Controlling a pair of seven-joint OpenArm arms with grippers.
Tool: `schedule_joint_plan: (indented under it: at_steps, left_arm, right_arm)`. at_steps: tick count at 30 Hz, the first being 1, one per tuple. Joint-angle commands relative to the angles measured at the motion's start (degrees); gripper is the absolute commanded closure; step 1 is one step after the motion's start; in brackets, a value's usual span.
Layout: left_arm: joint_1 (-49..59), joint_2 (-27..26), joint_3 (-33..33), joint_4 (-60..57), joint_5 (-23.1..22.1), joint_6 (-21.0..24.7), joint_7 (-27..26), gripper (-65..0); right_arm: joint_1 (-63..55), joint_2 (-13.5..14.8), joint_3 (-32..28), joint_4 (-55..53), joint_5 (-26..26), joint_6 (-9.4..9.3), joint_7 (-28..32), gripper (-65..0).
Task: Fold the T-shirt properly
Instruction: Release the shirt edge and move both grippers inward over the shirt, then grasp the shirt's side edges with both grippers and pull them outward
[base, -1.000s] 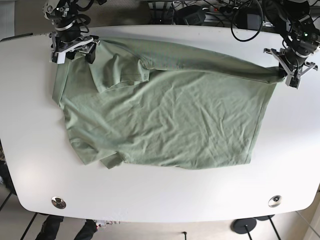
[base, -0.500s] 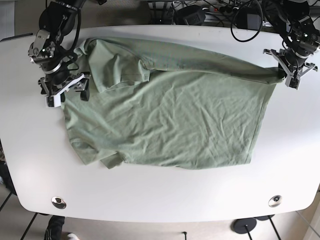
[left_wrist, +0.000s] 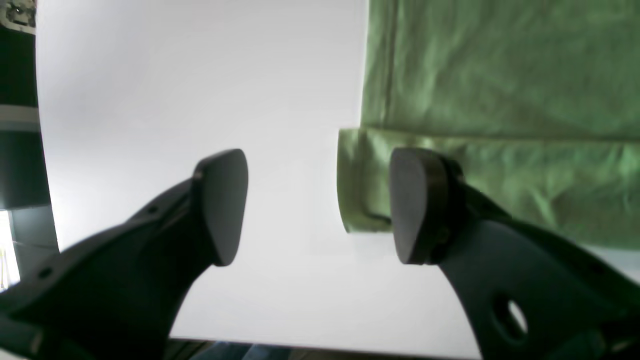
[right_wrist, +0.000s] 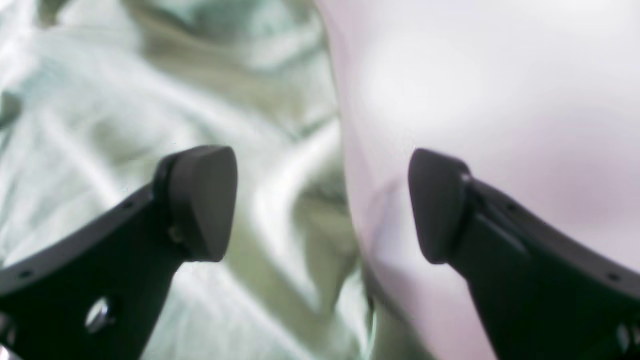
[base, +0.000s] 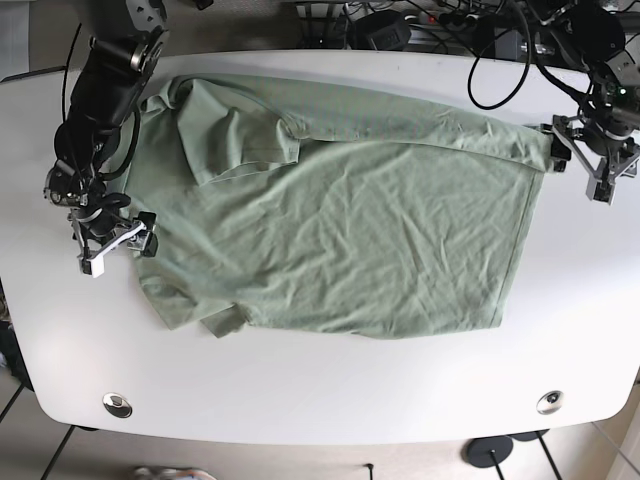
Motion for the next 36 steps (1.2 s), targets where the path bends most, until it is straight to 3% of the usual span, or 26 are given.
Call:
schedule_joint_plan:
  at_steps: [1, 8, 13, 22, 26, 29, 32, 36]
  left_arm:
    - [-2.6, -1.0, -0.3, 1.0, -0.3, 0.3, -0.9, -40.3]
    - [-13.4, -1.0, -0.1, 0.4, 0.1, 0.3, -0.9, -40.4]
    - [-16.5, -1.0, 3.5, 0.4, 0.1, 0.5, -0.9, -40.7]
    - [-19.8, -0.9, 4.1, -7.7, 0.0, 7.6, -1.0, -40.7]
    - [-19.9, -0.9, 4.3, -8.4, 0.0, 7.6, -1.0, -40.7]
    - [-19.5, -0.9, 4.2, -8.5, 0.0, 7.5, -1.0, -40.7]
    - [-19.3, -0.9, 4.2, -8.7, 0.0, 7.5, -1.0, -40.7]
    - [-17.8, -0.9, 4.4, -8.7, 0.0, 7.4, -1.1, -40.7]
  right_arm:
    - [2.1, 0.8, -0.1, -1.6, 0.7, 0.24, 0.3, -50.1]
    - [0.1, -2.2, -4.0, 0.0, 1.1, 0.24, 0.3, -49.8]
    - [-0.8, -2.1, -4.0, 0.9, 1.2, 0.24, 0.3, -49.8]
    - [-1.1, -1.8, -3.9, 0.7, 1.2, 0.24, 0.4, -49.6]
    - [-1.2, -1.7, -3.9, 2.4, 1.2, 0.24, 0.4, -49.6]
    - [-4.4, -1.7, -3.9, 12.4, 1.2, 0.24, -0.3, -49.8]
    - [-7.8, -2.4, -3.9, 24.1, 1.2, 0.24, -5.6, -49.9]
    - [-17.0, -6.0, -3.9, 39.4, 1.3, 0.33, -11.3, -49.8]
